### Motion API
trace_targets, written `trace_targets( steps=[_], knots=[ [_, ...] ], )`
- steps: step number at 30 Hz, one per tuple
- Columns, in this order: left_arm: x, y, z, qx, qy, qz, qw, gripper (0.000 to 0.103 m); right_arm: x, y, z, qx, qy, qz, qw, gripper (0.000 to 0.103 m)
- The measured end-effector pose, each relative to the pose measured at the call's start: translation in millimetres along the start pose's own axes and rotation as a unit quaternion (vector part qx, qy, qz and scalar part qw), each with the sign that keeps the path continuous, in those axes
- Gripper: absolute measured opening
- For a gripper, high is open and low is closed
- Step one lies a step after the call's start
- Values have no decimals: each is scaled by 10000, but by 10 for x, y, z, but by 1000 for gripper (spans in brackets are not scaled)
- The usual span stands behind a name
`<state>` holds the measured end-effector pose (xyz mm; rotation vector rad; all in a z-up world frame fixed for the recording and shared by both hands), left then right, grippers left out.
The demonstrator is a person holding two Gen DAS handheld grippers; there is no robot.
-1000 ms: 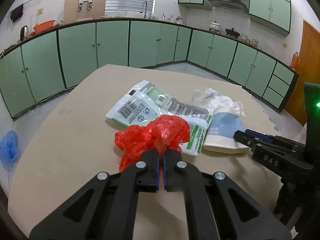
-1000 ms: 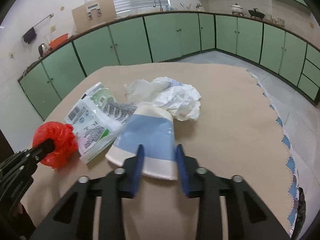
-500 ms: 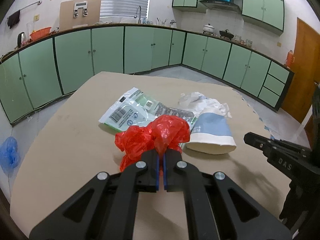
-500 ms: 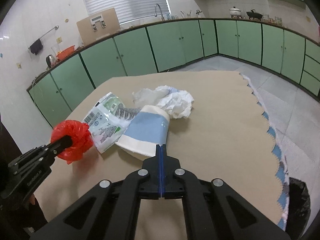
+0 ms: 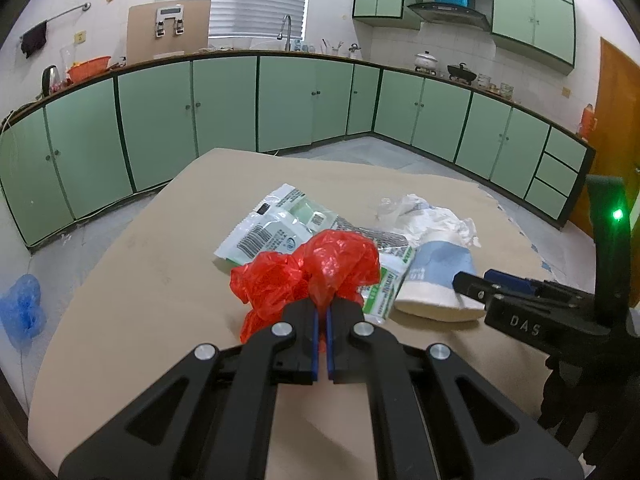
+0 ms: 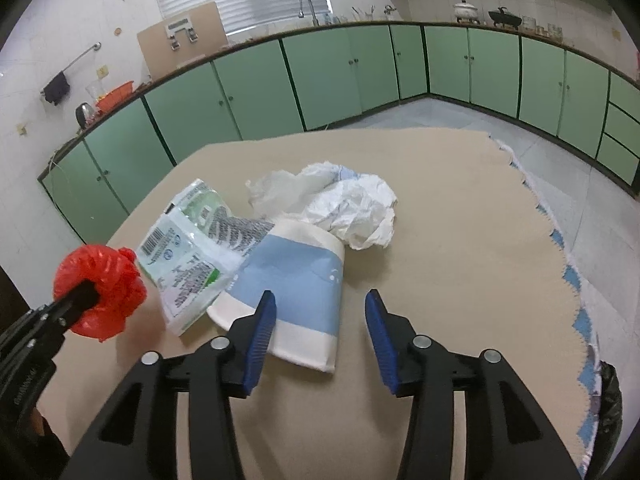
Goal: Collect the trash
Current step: 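Close the left gripper on the red plastic bag while the right gripper approaches the paper cup, then carry the red bag and blue-white paper cup over the black bin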
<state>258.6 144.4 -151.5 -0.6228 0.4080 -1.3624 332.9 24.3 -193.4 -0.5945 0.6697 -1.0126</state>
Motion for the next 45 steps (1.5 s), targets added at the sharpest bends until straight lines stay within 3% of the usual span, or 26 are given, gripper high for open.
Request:
trace_targets(
  steps=[3, 5, 6, 12, 24, 34, 45],
  knots=[
    [-19, 49, -5, -37, -18, 24, 10000, 1, -1, 102, -42, -212, 60, 104, 9997, 46],
    [-33, 82, -25, -74, -28, 29, 10000, 1, 9, 138, -73, -287, 149, 261, 9991, 40],
    [-44, 92, -32, -91, -30, 38, 9999, 1, 6, 137, -79, -280, 197, 393, 9986, 33],
    [-72, 147, -109, -197, -60, 44, 9998, 1, -23, 49, -94, -149, 75, 318, 9994, 19],
    [73, -57, -94, -54, 4, -138, 9999, 1, -90, -546, -197, 413, -219, 235, 9986, 15],
    [711, -310, -69, 122, 331, -727, 9967, 1, 314, -1339, -253, 884, -157, -90, 9959, 15],
    [1615, -531, -149, 201, 801, -1463, 9858, 1, 984, -1980, -459, 1251, 303, -642, 9896, 14]
  ],
)
Point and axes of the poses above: each gripper's, at about its wrist camera, not at the fingertips, and y roughly the way its jaws point, x to its right, z to its top, the point moved 8 cm from there along y, roughly the way its jaws point, and after that the axes turned 3 degrees about -x, right-handed, at the moved point
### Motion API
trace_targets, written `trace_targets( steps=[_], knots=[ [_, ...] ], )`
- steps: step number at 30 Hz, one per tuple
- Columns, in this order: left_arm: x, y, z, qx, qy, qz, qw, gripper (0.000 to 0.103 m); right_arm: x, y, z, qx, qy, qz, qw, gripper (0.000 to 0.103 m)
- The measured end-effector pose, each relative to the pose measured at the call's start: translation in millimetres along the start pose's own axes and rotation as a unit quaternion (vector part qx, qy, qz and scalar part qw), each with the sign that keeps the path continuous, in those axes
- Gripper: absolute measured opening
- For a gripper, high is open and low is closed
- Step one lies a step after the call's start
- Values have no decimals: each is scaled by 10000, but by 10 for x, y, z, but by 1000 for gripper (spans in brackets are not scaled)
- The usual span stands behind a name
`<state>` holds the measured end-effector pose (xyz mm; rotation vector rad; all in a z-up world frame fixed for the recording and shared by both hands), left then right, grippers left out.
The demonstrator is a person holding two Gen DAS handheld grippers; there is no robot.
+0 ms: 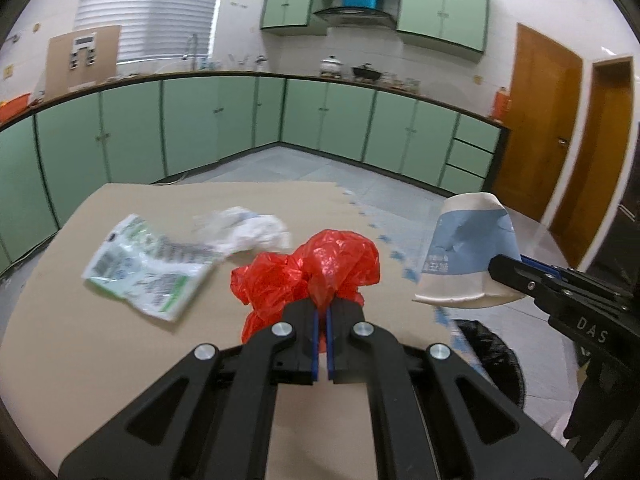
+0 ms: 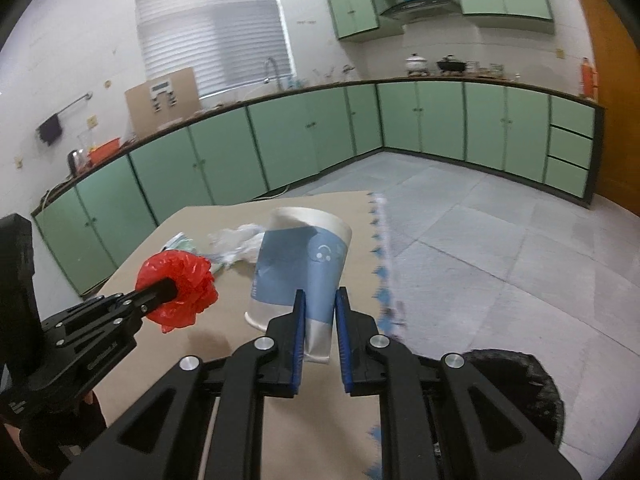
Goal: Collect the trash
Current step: 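Carry the red bag and blue-white paper cup over the black bin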
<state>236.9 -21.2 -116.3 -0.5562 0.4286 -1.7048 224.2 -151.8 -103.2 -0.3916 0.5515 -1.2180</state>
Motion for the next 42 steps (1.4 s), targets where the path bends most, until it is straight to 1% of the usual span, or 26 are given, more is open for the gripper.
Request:
trace_targets(
  steps=[7, 14, 16, 22, 33, 36, 42],
  knots=[
    [582, 37, -24, -12, 277, -455, 9986, 1, 446, -340, -68, 138, 176, -366, 9991, 14],
    [1122, 92, -69, -26, 574, -838, 9948, 1, 898, -616, -167, 242, 431, -728, 9961, 14],
    [1270, 121, -98, -51, 647, -941, 9934, 1, 964, -670, -180, 261, 485, -815, 9951, 14],
    [1585, 201, -189, -129, 812, -1174, 9897, 1, 1264, -859, -264, 324, 636, -1102, 9913, 14],
    [2175, 359, -339, -179, 1146, -1555, 9810, 1, 1743, -1043, -534, 286, 952, -1518, 9834, 15],
    [2323, 429, -377, -208, 1203, -1687, 9781, 1, 1906, -1023, -648, 178, 1037, -1658, 9805, 15],
    [2600, 627, -495, -406, 1295, -1897, 9724, 1, 2206, -915, -922, -84, 1260, -1825, 9751, 15]
  ],
)
Point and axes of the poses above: each gripper's, at about its wrist camera, not at the fingertips, and y roughly the way its jaws point, x to its right, z to its top, the point moved 8 cm from there along y, roughly the way its jaws point, and after that the axes turned 3 degrees about -x, right-handed, at the moved point
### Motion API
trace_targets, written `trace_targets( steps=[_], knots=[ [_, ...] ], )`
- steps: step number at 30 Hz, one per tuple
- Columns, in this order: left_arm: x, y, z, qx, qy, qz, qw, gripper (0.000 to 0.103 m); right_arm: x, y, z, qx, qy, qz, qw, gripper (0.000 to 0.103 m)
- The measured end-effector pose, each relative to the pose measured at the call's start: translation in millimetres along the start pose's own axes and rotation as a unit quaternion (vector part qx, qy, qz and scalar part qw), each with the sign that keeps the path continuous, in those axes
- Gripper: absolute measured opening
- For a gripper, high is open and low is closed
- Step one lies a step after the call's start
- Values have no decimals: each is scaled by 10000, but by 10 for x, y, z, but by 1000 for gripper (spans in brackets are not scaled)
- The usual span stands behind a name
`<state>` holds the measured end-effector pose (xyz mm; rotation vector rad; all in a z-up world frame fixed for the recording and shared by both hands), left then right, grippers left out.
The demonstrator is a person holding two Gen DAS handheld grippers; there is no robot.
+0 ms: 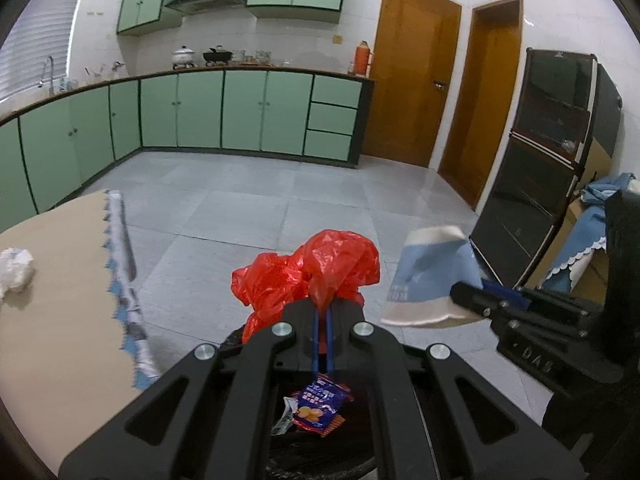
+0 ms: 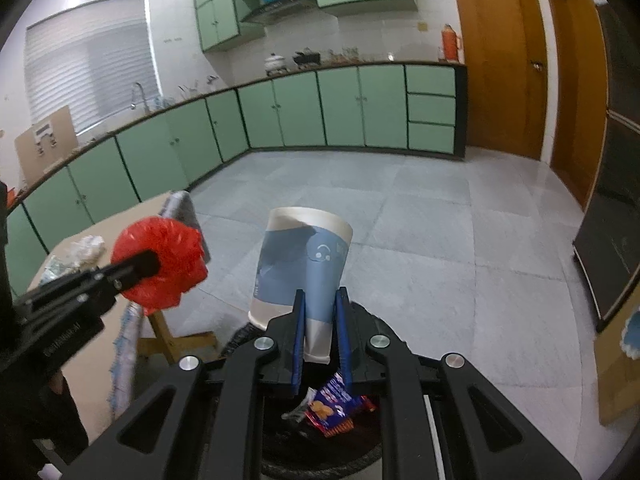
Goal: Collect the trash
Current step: 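Carry the red bag and blue-white paper cup over the black bin, then open both grippers to drop the bag and cup into the bin, then move both open grippers back to the table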
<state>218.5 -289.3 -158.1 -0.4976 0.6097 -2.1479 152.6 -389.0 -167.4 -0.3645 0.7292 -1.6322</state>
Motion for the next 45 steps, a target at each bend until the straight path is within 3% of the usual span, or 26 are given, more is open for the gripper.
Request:
trace_targets(
  steps=[11, 16, 17, 21, 24, 28, 32, 36, 40, 45],
  knots=[
    [-27, 463, -160, -514, 5, 15, 9987, 6, 263, 416, -191, -421, 210, -92, 9989, 17],
    [-51, 567, -156, -654, -63, -23, 9978, 29, 347, 628, -244, -640, 227, -142, 9976, 21],
    [-62, 575, -144, -661, -69, -8, 9978, 30, 350, 669, -249, -678, 214, -169, 9973, 22],
    [-129, 558, -98, -620, -125, 61, 9980, 30, 318, 742, -240, -777, 171, -183, 9967, 34],
    [-228, 482, -51, -525, -207, 141, 9983, 33, 312, 723, -246, -754, 118, -286, 9967, 59],
    [-407, 299, 9, -360, -310, 313, 9984, 37, 257, 613, -228, -660, 146, -278, 9973, 65],
    [-651, 11, 50, -131, -332, 627, 9974, 47, 84, 417, -82, -333, 111, -177, 9992, 79],
    [-997, -318, 49, 42, -410, 995, 9942, 56, -332, 229, 130, 60, -121, 20, 9999, 94],
    [-1496, -672, 31, 200, -617, 1535, 9860, 64, -867, 166, 353, 235, -415, 353, 9982, 97],
    [-2247, -1147, -40, 345, -937, 2286, 9684, 66, -1554, 253, 511, 321, -714, 682, 9946, 97]
  ],
)
Point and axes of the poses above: each gripper's, at about its wrist camera, not at the fingertips, and y roughly the way its jaws point, x to its right, z to its top, the point moved 8 cm from there along y, roughly the way its jaws point, and after that the axes turned 3 degrees about -x, right-handed, at the moved point
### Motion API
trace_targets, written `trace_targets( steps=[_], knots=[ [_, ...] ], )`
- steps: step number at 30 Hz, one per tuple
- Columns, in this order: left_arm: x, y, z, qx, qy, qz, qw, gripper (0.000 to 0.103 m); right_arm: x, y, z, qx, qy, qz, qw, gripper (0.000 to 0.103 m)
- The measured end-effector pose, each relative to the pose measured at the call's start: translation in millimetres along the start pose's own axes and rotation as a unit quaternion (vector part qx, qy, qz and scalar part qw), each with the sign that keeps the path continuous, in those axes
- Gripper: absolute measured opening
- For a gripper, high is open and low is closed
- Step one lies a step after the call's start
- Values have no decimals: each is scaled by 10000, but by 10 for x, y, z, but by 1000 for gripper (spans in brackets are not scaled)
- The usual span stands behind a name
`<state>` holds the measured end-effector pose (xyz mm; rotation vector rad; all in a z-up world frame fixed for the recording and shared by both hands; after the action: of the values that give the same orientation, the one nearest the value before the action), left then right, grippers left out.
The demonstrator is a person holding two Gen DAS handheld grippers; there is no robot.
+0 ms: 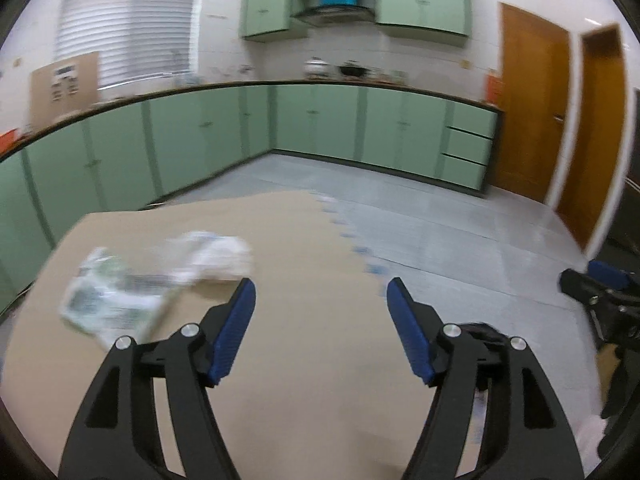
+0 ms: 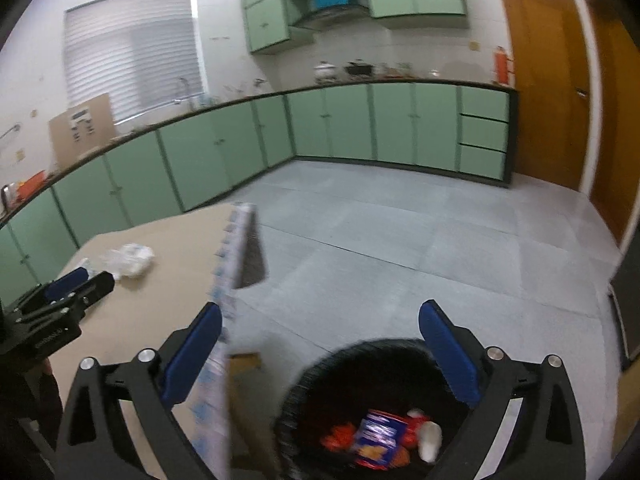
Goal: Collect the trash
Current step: 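Move both open grippers back to the table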
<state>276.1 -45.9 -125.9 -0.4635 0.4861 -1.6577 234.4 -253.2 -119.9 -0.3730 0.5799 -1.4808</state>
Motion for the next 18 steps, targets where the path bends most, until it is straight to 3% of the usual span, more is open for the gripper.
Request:
trace_targets(
  steps=[7, 13, 18],
  knots=[
    [-1025, -33, 55, 28, -620, 818, 9947, 66, -987, 419, 153, 48, -536, 476, 9974, 97],
    [-1465, 21, -21, -80, -860, 1090, 9903, 66, -1724, 809, 240, 144, -911, 745, 9929, 97],
    [-1765, 81, -117, -185, -1000, 1318, 9861, 66, -2205, 1133, 238, -52, -1089, 935, 9896, 96]
  ],
)
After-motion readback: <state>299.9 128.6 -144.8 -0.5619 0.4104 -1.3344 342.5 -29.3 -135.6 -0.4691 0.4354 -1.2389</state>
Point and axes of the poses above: each gripper's, at about its wrist camera, not at the fingertips, and y roughly the way its jaws point, x to its right, z to its top, the point moved 8 cm from there along y, roughly the way its jaws point, and after that the axes turned 3 degrees about -x, right-handed, at the moved point
